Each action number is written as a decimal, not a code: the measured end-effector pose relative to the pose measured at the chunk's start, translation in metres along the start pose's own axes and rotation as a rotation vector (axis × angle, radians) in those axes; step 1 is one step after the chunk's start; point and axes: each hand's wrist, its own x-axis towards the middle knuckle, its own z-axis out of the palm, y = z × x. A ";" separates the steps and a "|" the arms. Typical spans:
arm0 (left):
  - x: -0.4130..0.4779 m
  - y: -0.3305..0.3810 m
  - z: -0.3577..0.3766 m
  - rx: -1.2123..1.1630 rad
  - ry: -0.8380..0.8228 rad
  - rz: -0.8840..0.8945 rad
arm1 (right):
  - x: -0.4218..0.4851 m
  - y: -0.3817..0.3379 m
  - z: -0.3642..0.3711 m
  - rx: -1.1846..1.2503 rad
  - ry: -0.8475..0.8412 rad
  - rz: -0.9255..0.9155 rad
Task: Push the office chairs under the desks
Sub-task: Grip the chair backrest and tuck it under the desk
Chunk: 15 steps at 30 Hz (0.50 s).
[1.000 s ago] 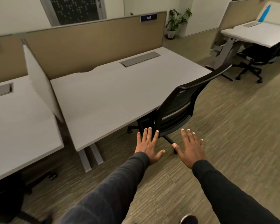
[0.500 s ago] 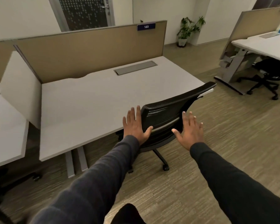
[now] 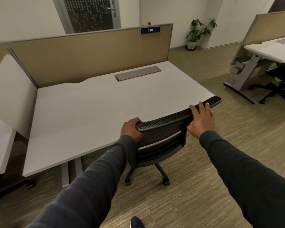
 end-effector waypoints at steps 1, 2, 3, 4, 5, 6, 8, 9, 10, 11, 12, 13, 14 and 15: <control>-0.001 0.001 -0.001 0.014 -0.004 0.004 | 0.005 -0.004 -0.001 0.028 0.000 0.004; -0.003 0.002 -0.001 0.026 -0.008 0.010 | 0.008 -0.008 -0.001 0.052 -0.004 0.011; -0.005 0.001 -0.001 0.034 -0.011 0.015 | 0.010 -0.012 -0.001 0.066 -0.009 0.014; -0.008 0.000 -0.001 0.043 -0.010 0.020 | 0.012 -0.017 -0.002 0.068 -0.011 0.009; -0.011 0.000 -0.002 0.055 -0.008 0.024 | 0.012 -0.020 -0.003 0.060 -0.012 -0.003; -0.016 0.001 -0.003 0.066 -0.001 0.028 | 0.012 -0.024 -0.005 0.038 -0.018 -0.021; -0.023 0.002 -0.005 0.086 0.009 0.015 | 0.008 -0.027 -0.008 -0.032 -0.035 -0.077; -0.027 0.002 -0.006 0.091 0.016 0.000 | 0.005 -0.027 -0.010 -0.057 -0.033 -0.122; -0.032 0.003 -0.007 0.093 0.027 -0.018 | 0.002 -0.027 -0.011 -0.068 -0.025 -0.167; -0.037 0.003 -0.009 0.097 0.043 -0.034 | 0.000 -0.028 -0.012 -0.068 -0.013 -0.204; -0.043 0.004 -0.010 0.102 0.057 -0.047 | -0.004 -0.028 -0.012 -0.063 -0.005 -0.229; -0.048 0.003 -0.011 0.109 0.067 -0.057 | -0.008 -0.028 -0.011 -0.054 -0.003 -0.245; -0.052 0.003 -0.012 0.107 0.074 -0.066 | -0.013 -0.028 -0.010 -0.045 -0.002 -0.257; -0.057 0.002 -0.013 0.095 0.082 -0.073 | -0.016 -0.028 -0.009 -0.037 0.003 -0.269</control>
